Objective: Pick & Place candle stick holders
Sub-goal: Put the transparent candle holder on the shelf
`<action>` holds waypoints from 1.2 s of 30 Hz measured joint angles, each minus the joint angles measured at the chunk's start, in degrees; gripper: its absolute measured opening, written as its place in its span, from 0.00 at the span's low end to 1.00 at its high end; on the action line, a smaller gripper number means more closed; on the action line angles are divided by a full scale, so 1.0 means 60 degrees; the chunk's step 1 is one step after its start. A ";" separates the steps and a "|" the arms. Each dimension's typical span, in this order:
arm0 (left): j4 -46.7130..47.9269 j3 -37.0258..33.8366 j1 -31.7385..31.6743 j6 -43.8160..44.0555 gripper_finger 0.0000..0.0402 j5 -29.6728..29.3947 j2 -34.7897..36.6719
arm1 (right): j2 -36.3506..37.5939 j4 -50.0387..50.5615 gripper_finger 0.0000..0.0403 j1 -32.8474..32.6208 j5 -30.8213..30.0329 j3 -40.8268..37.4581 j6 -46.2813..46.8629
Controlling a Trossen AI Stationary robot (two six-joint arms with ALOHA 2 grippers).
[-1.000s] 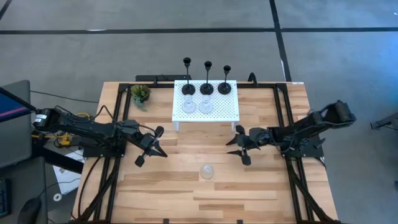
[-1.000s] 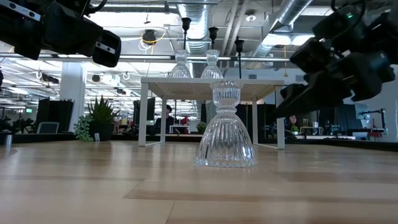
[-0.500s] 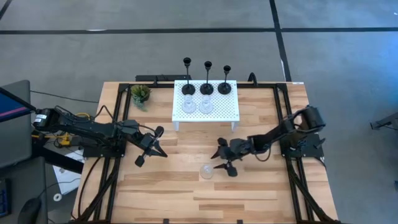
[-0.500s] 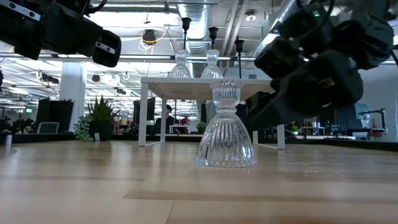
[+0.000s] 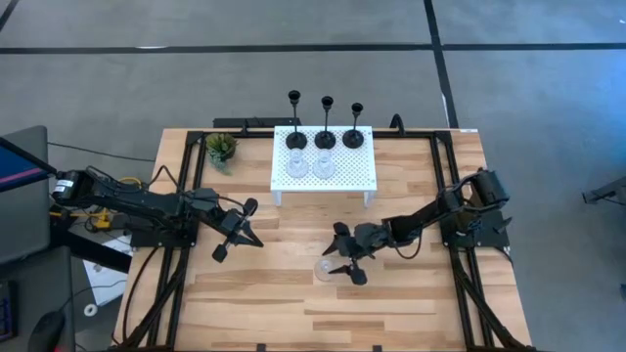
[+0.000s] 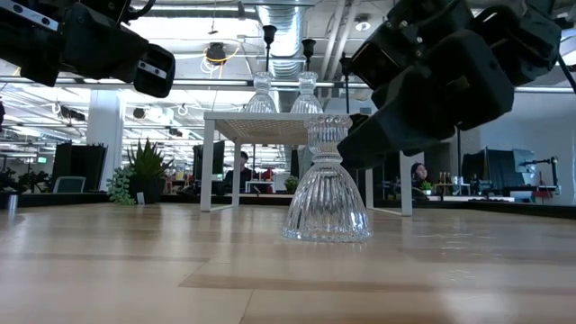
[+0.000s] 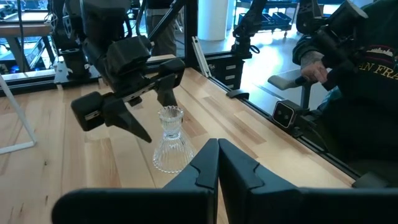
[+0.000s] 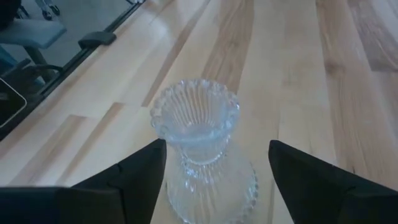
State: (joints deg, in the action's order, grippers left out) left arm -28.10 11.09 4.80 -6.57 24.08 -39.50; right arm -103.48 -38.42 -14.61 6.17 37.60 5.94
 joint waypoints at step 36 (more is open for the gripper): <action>0.0004 0.0000 0.0001 0.0000 0.02 0.0000 -0.0002 | -0.0002 -0.0638 0.68 -0.0124 -0.0186 0.0018 0.0023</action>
State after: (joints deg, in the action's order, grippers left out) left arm -28.08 11.09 4.80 -6.57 24.08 -39.51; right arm -103.49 -42.25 -15.35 5.06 37.71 6.08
